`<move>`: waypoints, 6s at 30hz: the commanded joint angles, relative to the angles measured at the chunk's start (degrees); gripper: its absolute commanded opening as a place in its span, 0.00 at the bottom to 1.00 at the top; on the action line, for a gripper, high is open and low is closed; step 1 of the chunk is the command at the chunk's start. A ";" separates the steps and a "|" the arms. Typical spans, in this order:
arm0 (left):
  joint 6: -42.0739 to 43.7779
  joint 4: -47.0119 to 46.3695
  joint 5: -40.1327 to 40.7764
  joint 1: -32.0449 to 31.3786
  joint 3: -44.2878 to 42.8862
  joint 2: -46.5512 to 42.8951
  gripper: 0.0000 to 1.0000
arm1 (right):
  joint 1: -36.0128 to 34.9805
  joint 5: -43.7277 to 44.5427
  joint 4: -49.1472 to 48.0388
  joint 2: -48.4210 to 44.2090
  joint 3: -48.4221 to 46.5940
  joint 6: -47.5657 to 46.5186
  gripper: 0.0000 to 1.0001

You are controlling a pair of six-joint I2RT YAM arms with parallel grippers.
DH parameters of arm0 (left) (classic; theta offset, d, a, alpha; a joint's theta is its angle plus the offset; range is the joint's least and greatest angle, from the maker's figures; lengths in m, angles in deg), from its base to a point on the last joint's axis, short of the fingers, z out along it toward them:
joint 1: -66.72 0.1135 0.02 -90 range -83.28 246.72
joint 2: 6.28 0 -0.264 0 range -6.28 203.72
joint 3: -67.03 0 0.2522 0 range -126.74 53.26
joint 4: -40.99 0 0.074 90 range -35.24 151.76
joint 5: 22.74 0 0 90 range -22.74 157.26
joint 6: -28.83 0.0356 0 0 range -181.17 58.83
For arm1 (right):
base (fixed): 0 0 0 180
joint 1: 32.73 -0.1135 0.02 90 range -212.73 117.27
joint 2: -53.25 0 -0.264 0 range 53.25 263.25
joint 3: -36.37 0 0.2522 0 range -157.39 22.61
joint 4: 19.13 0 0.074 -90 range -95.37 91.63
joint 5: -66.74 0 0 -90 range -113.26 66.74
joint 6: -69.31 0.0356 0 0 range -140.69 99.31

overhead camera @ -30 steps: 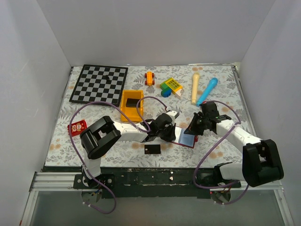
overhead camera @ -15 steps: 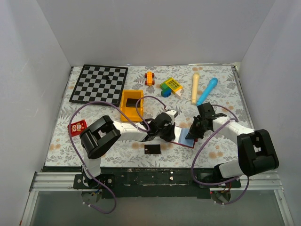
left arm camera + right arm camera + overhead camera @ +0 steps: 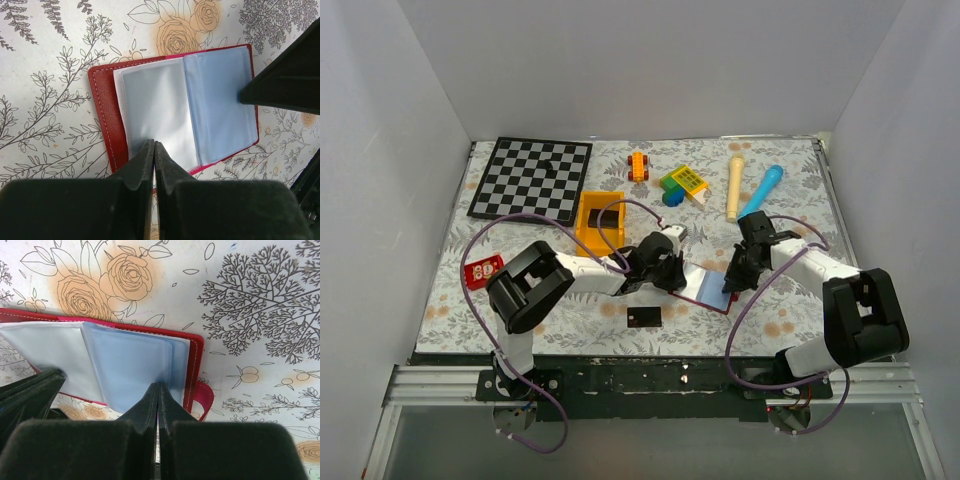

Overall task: Put the credit cards into the card holder
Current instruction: Open the card holder at the center of the board.

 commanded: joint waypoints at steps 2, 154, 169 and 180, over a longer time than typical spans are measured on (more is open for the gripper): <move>0.18 3.10 0.79 0.52 4.19 -0.84 0.00 | 0.05 3.26 3.55 2.53 -3.95 -2.35 0.01; 1.41 20.50 1.58 27.33 3.05 -33.80 0.40 | -15.59 -12.39 -11.65 11.93 -10.37 -6.48 0.20; 2.03 20.07 1.14 28.21 1.47 -29.14 0.44 | -16.30 -9.13 -7.08 8.61 -11.95 -7.62 0.21; 2.03 20.24 1.32 28.30 2.87 -30.37 0.45 | -16.30 -7.29 -5.06 2.62 -14.41 -8.15 0.23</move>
